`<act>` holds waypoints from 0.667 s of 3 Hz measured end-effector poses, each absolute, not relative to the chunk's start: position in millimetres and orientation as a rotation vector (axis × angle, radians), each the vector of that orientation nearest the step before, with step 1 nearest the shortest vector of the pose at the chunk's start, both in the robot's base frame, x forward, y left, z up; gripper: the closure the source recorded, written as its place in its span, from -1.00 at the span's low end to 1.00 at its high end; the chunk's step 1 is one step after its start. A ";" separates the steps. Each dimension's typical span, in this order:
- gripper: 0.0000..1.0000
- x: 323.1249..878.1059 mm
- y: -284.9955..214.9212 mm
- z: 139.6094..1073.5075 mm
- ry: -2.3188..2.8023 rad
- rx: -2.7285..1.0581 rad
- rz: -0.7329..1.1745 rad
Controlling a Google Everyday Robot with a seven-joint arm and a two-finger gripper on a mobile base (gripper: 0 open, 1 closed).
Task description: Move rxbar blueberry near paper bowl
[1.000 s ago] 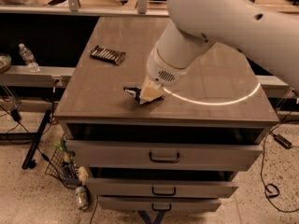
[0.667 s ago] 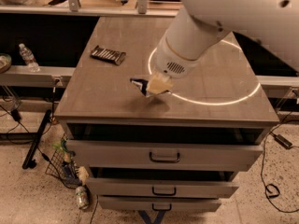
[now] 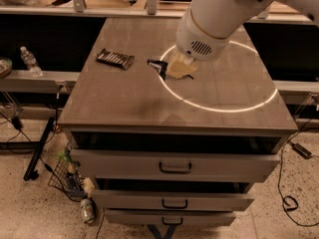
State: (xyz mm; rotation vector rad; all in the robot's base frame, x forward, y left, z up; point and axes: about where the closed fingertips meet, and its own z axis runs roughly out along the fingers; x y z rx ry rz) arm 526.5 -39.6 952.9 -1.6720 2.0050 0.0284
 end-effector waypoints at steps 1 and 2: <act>1.00 535.7 -49.2 960.9 1.996 -1.655 -0.037; 1.00 582.5 -102.7 976.1 1.978 -1.627 -0.197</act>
Offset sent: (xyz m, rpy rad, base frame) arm 0.1038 -0.1175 0.0462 -0.1501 -0.2374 -0.0971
